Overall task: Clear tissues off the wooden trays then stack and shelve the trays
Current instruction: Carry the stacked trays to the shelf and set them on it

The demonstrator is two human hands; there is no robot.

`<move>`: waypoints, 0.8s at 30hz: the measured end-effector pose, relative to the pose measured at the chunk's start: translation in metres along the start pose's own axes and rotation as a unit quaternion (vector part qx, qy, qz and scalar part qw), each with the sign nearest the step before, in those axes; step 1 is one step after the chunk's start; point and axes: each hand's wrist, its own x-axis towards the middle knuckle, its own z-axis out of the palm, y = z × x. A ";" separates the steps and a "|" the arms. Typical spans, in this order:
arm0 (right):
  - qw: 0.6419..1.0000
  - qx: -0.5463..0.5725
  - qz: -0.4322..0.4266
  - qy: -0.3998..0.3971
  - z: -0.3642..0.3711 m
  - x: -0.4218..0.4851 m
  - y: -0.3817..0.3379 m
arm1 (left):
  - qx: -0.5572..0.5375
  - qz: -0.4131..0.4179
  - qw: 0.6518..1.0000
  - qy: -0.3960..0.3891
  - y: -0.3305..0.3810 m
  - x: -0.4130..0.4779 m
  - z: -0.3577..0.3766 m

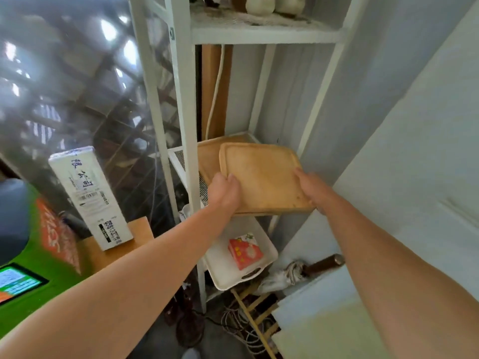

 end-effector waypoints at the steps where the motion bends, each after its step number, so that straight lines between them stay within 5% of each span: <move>1: 1.000 -0.005 -0.005 0.000 0.001 0.010 -0.005 | -0.005 -0.002 1.000 0.013 0.001 0.004 0.001; 12: 0.997 -0.042 -0.068 -0.002 0.027 0.083 -0.045 | -0.079 -0.021 0.990 0.116 0.008 0.044 0.008; 24: 0.988 0.054 -0.044 -0.137 0.069 0.148 -0.054 | -0.088 -0.042 0.971 0.217 0.001 0.086 0.025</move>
